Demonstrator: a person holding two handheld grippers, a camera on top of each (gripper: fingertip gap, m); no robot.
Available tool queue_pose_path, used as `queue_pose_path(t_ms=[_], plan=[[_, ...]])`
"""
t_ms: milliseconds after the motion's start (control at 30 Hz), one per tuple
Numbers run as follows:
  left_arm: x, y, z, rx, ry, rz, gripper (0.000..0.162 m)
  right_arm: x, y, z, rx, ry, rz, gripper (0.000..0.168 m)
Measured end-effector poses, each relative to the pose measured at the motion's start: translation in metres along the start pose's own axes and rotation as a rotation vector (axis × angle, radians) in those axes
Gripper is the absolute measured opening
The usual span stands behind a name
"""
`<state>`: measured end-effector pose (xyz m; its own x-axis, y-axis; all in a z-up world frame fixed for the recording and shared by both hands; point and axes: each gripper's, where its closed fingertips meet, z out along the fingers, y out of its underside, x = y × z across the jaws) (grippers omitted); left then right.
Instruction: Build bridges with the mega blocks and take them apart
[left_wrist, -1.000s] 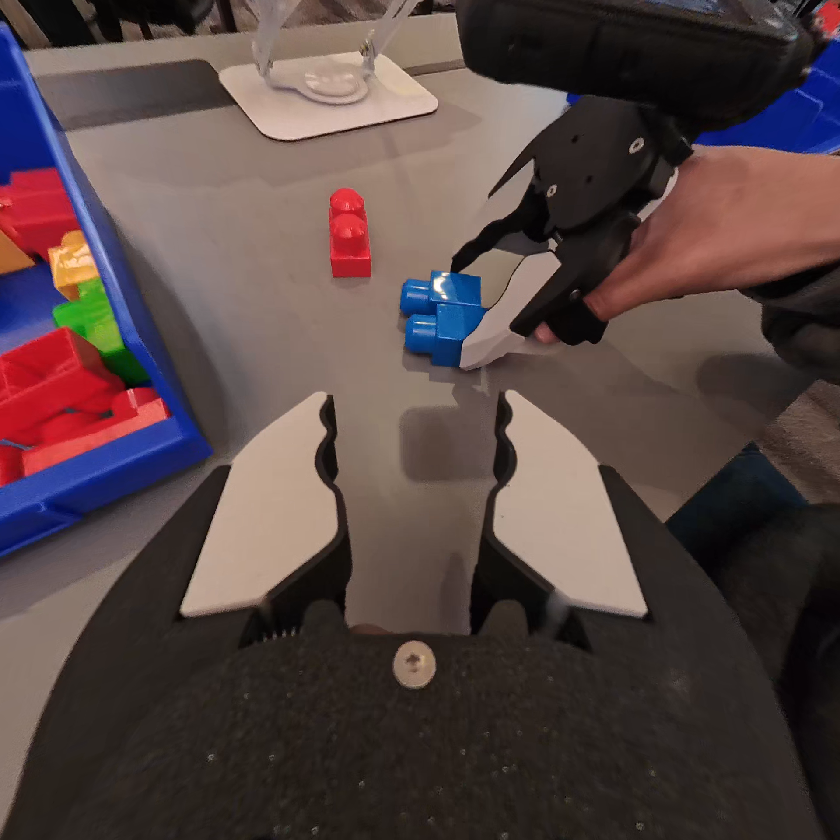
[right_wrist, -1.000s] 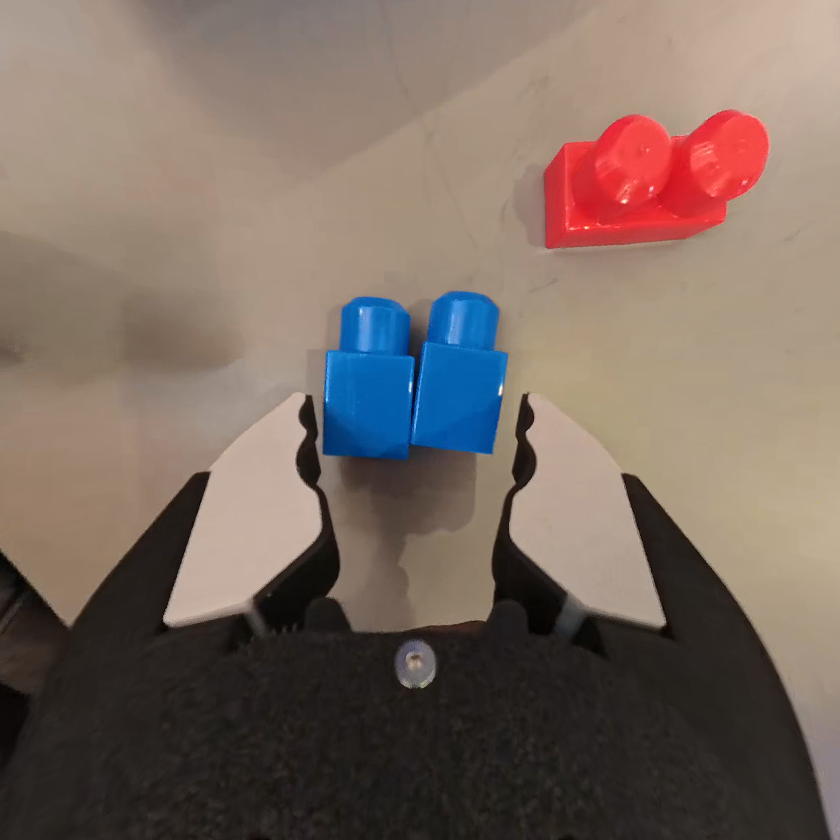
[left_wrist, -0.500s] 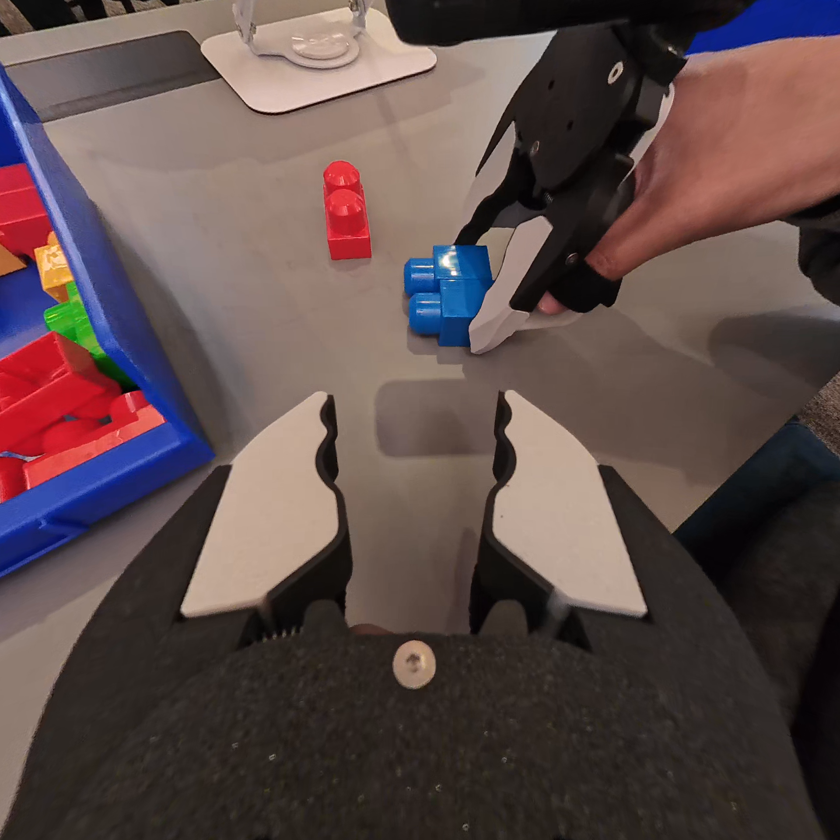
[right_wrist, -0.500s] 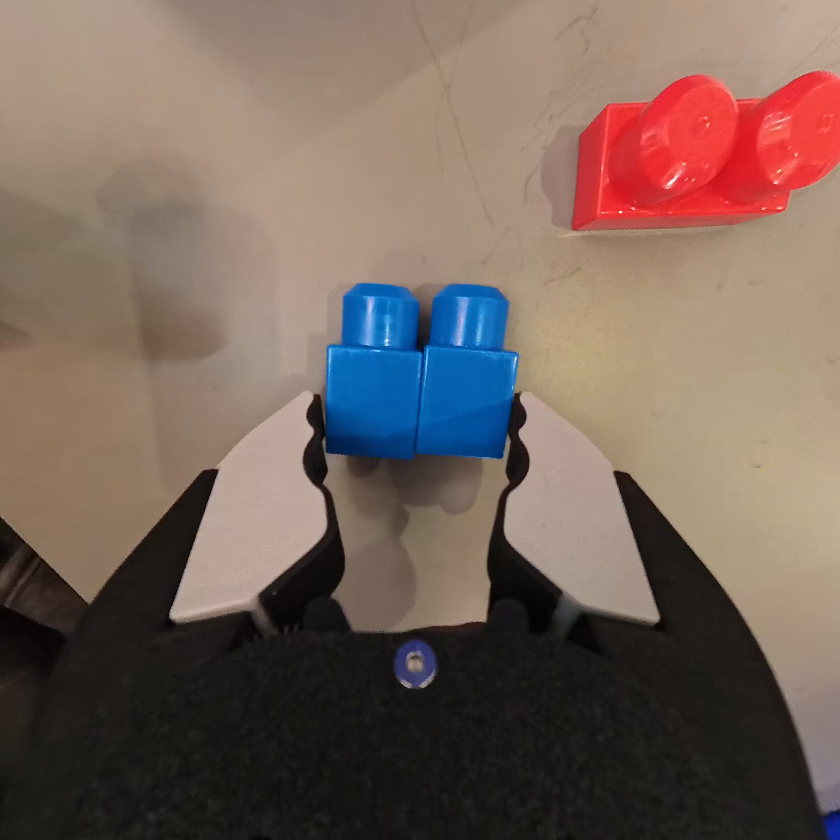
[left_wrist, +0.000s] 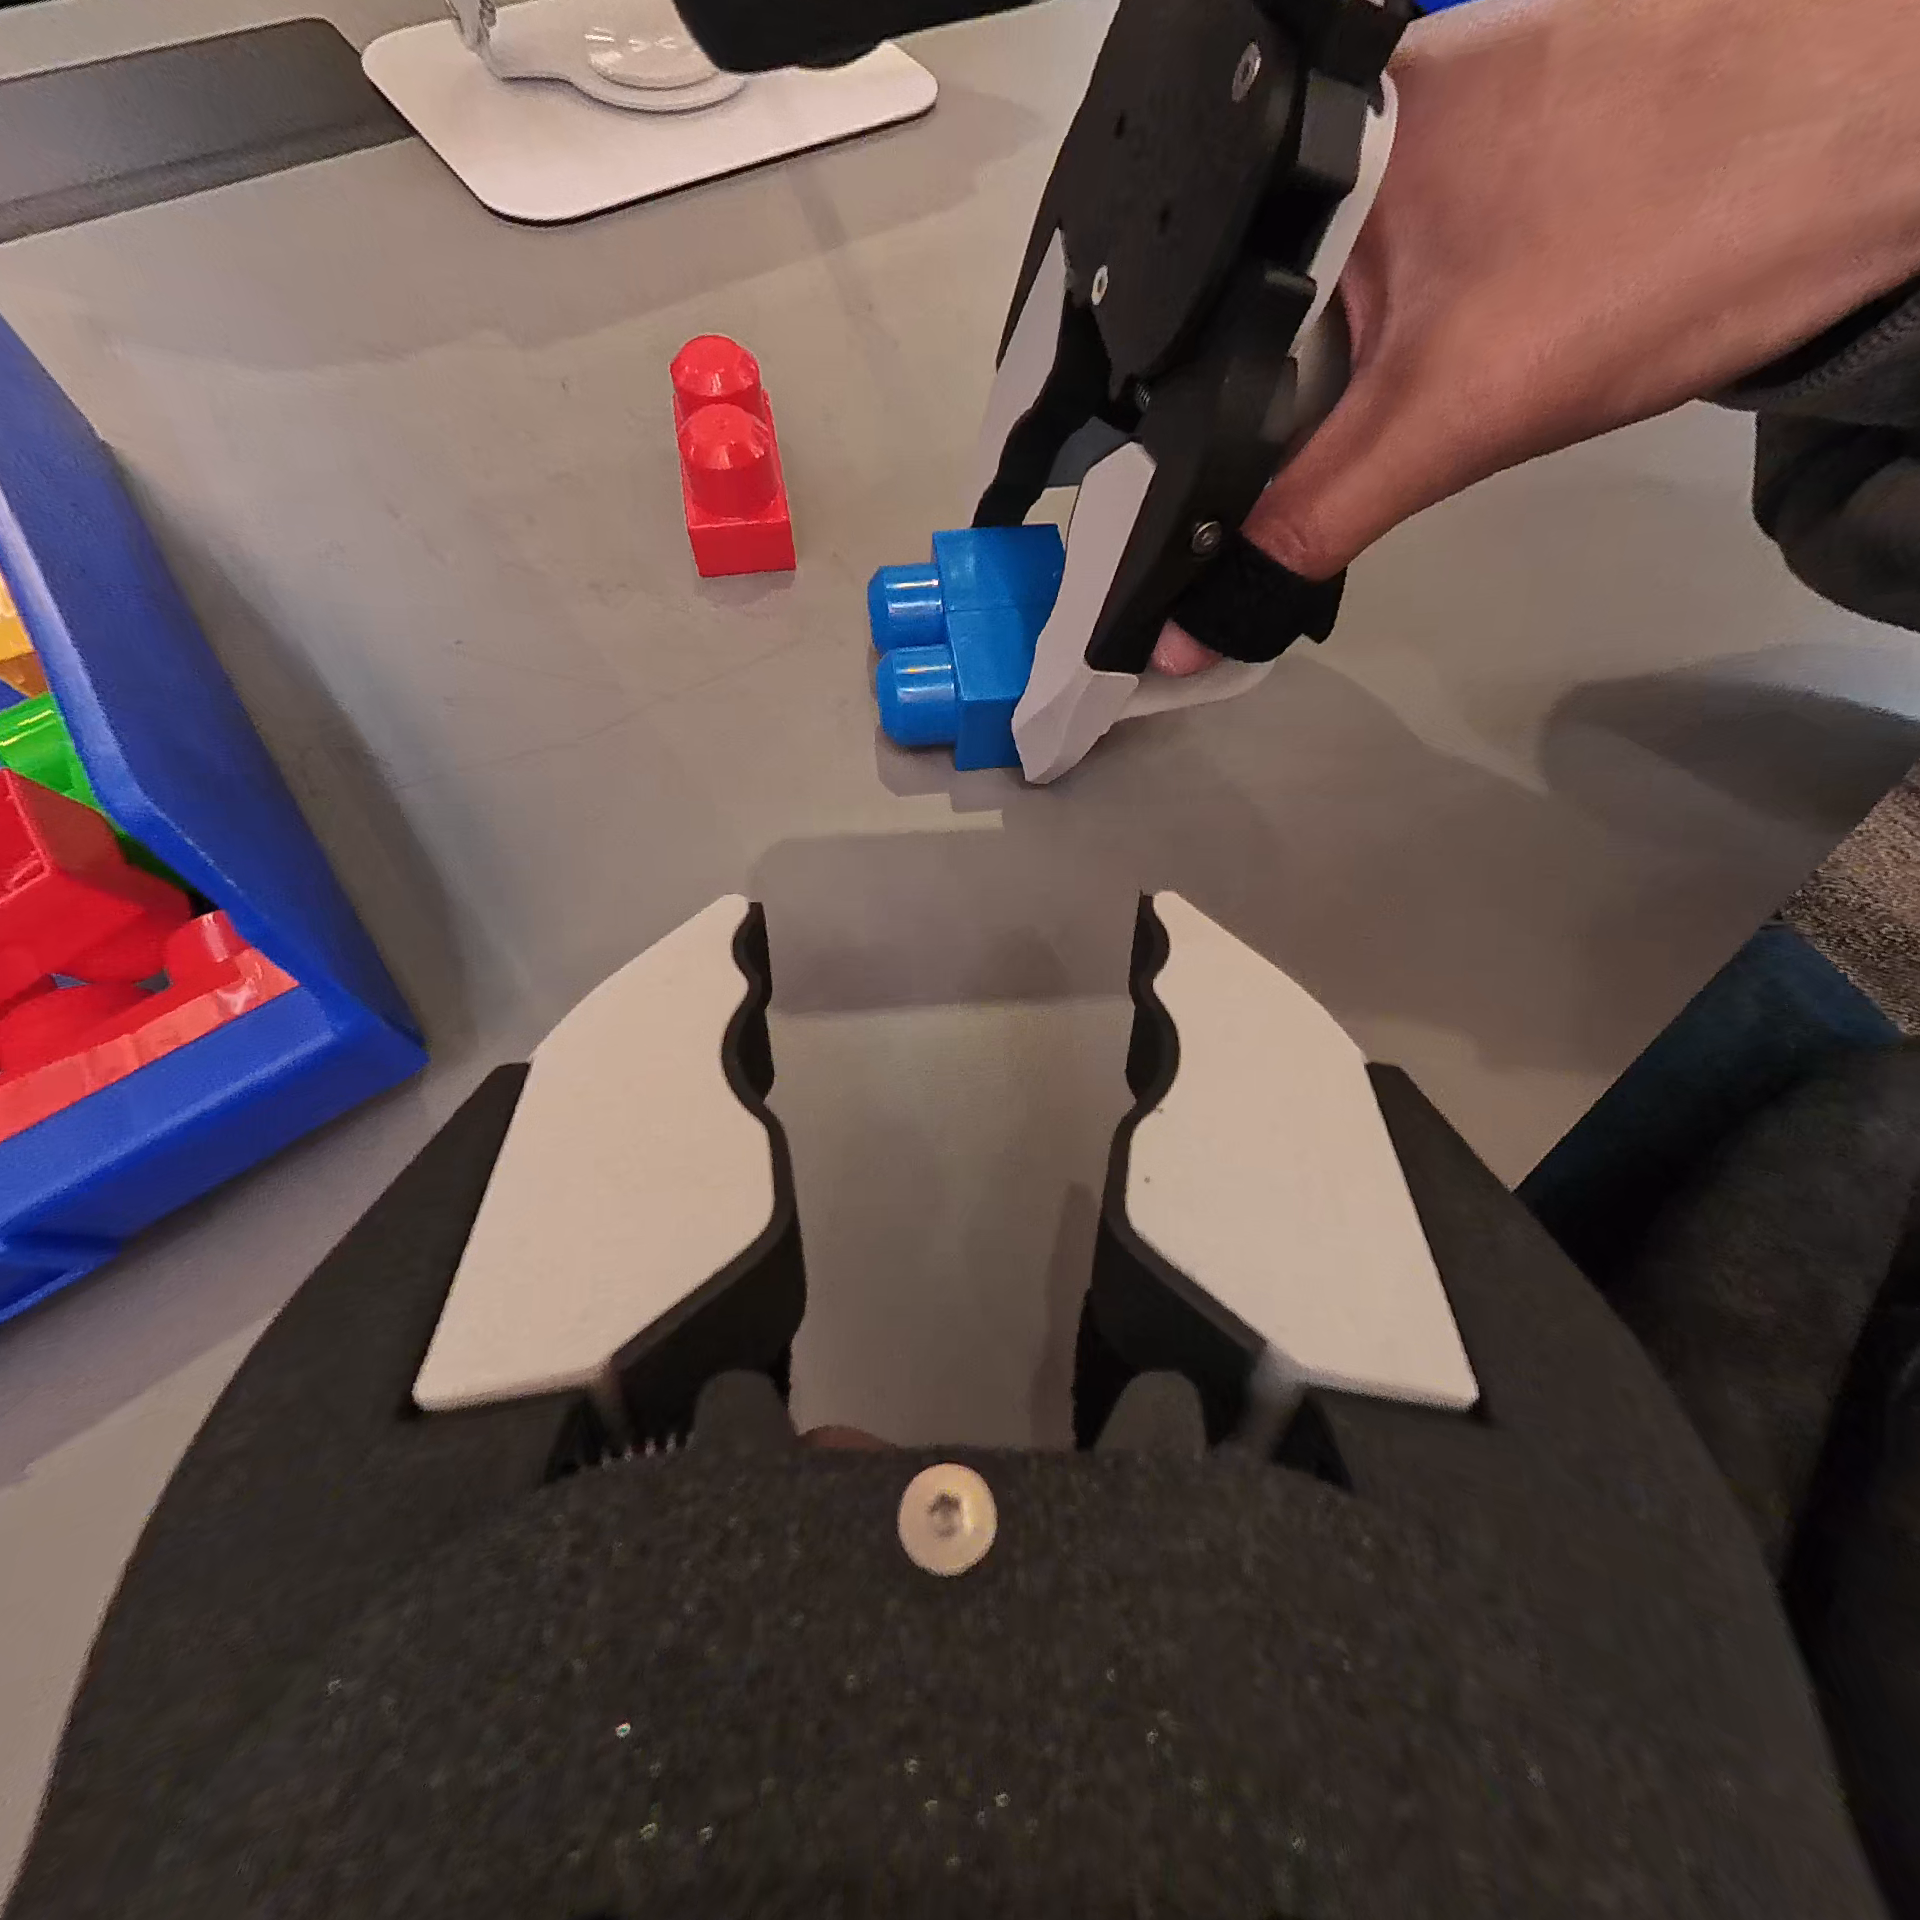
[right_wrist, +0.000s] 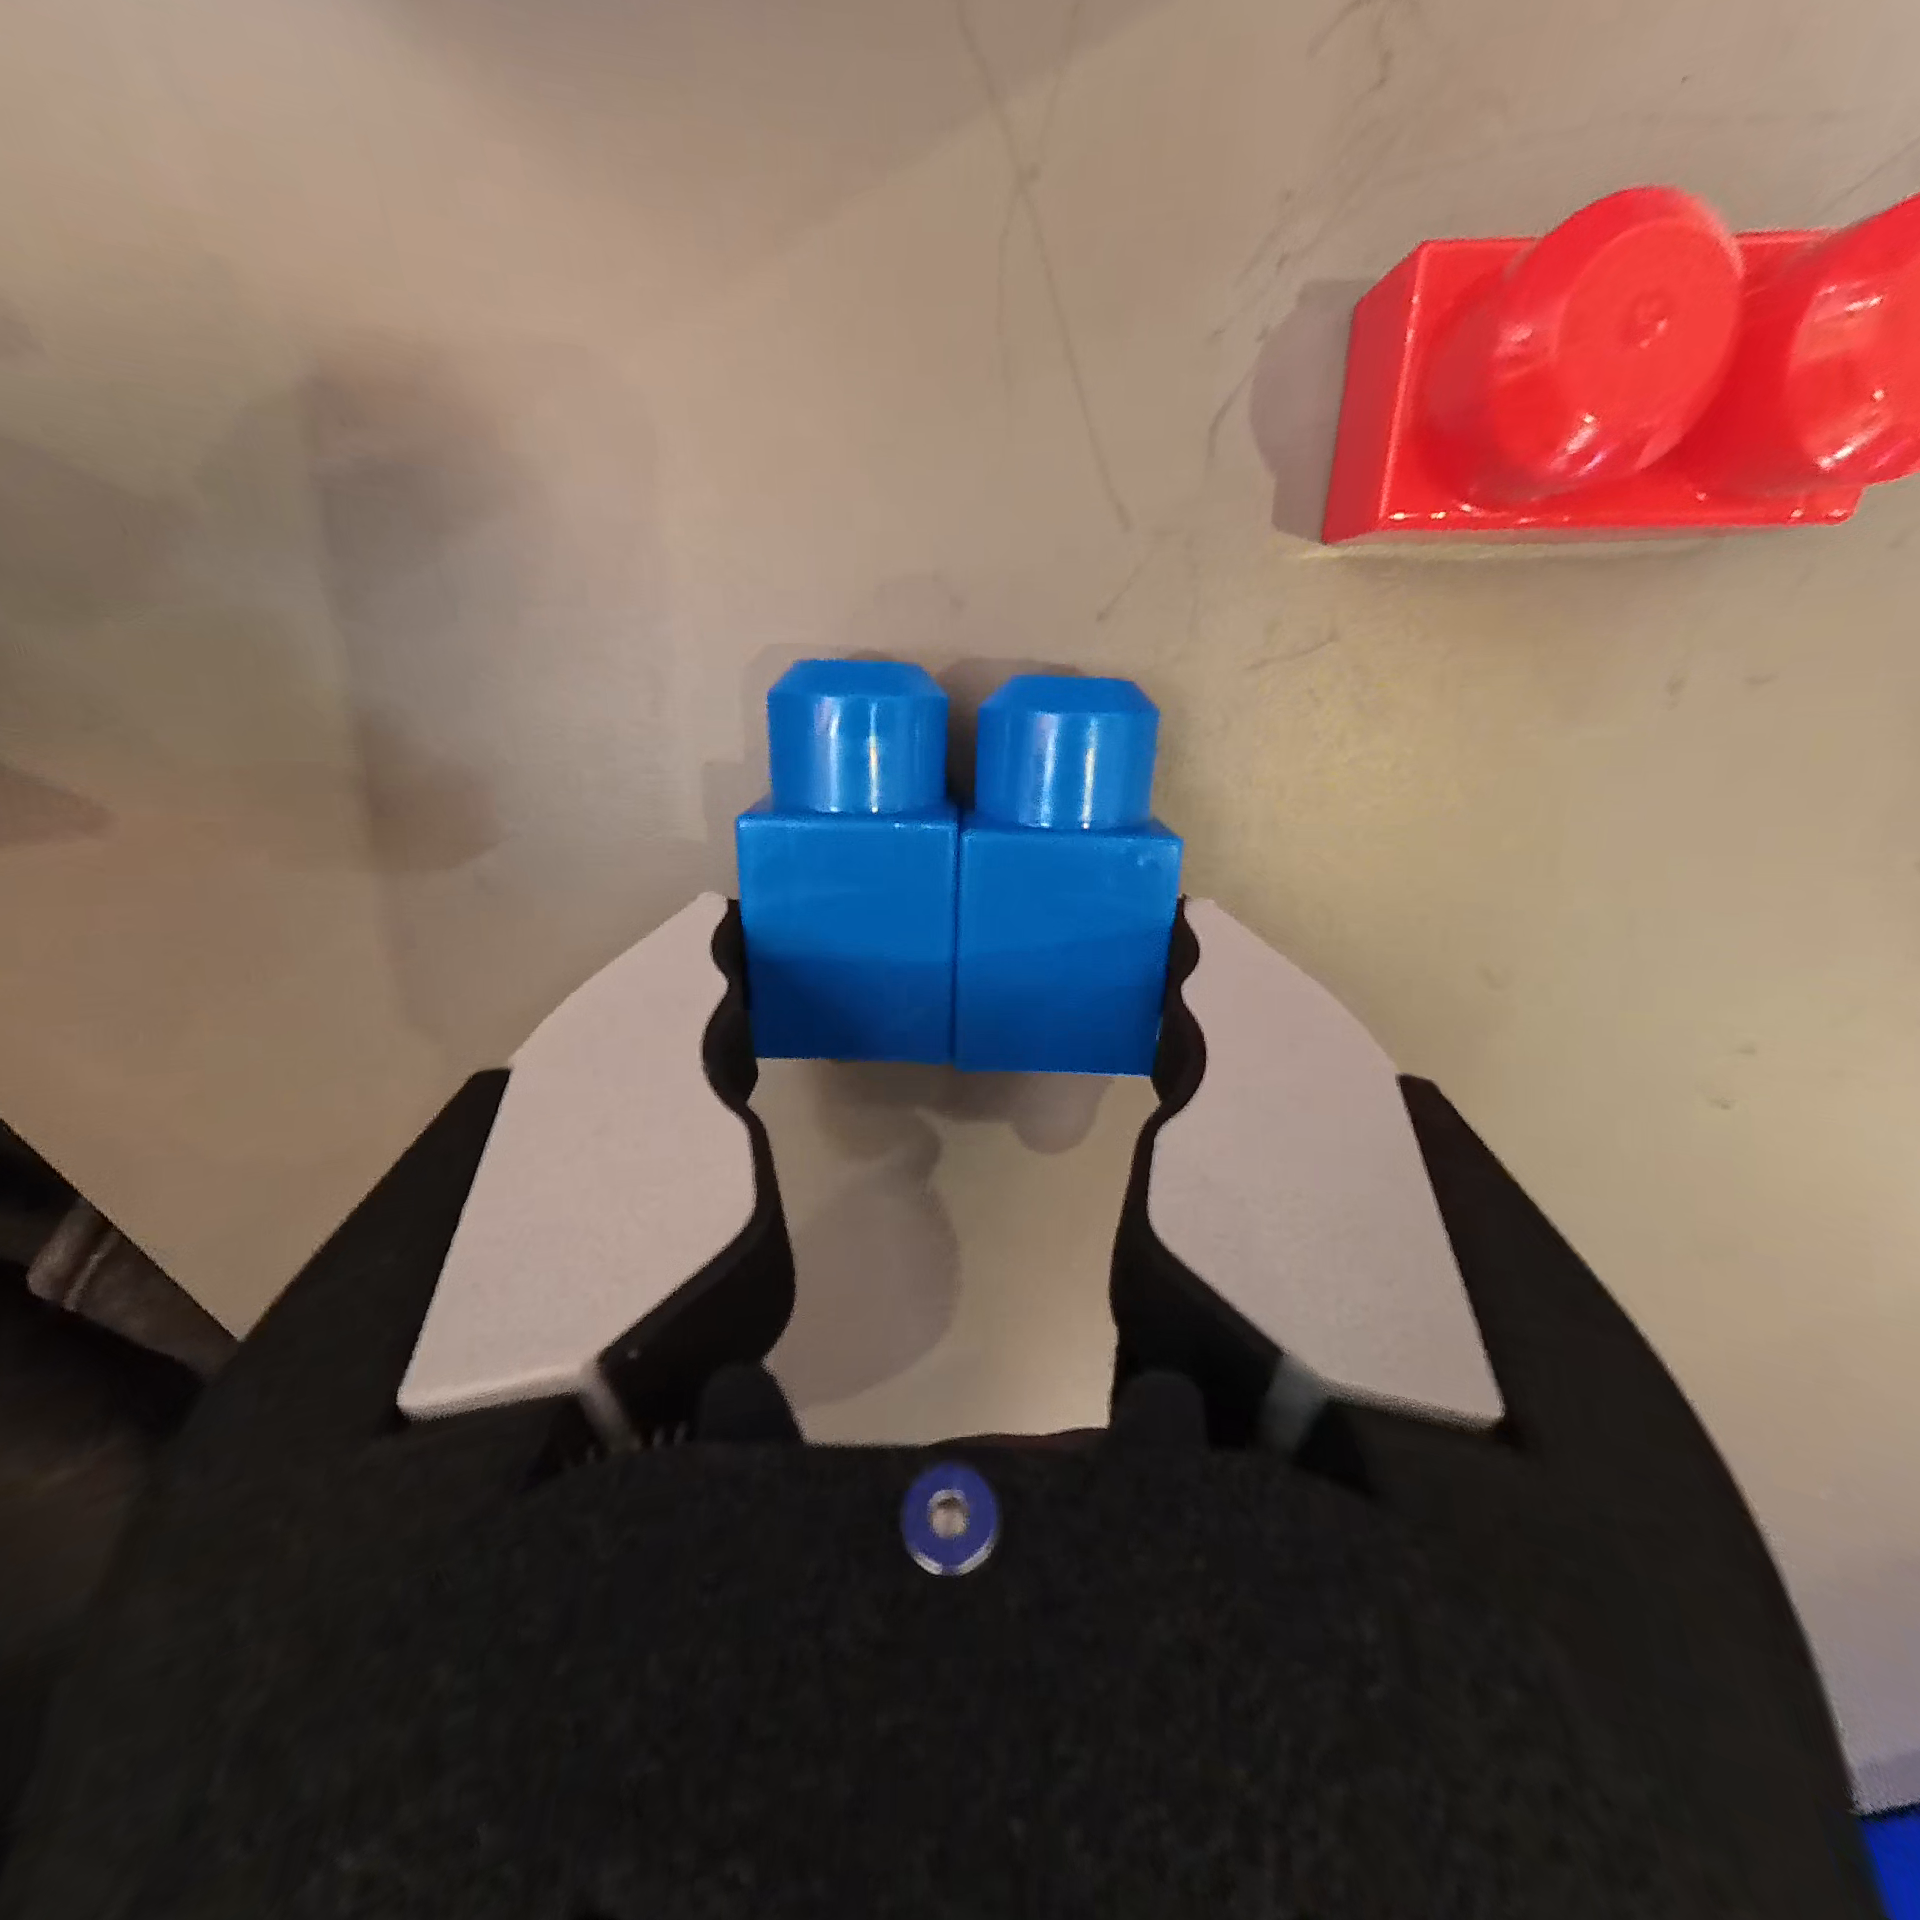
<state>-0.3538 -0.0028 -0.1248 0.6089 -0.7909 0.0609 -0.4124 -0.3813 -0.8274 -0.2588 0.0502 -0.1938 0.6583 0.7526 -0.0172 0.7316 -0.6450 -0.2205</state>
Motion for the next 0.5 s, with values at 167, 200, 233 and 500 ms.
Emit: queue_pose_path(t_ms=[167,200,233,500], plan=[[0.001,0.002,0.001,-0.004,0.001,0.010,0.066,-0.001,0.000,-0.010,0.092,0.007,-0.059,0.075],[0.000,0.003,0.001,-0.006,0.002,0.008,0.066,0.000,0.001,-0.017,0.141,0.019,-0.068,0.075],[0.000,0.003,0.002,-0.006,0.003,0.004,0.066,0.001,0.004,-0.024,0.183,0.026,-0.071,0.075],[-0.006,-0.001,0.019,-0.082,-0.021,0.075,0.068,0.019,0.047,-0.080,0.708,0.056,-0.012,0.076]])
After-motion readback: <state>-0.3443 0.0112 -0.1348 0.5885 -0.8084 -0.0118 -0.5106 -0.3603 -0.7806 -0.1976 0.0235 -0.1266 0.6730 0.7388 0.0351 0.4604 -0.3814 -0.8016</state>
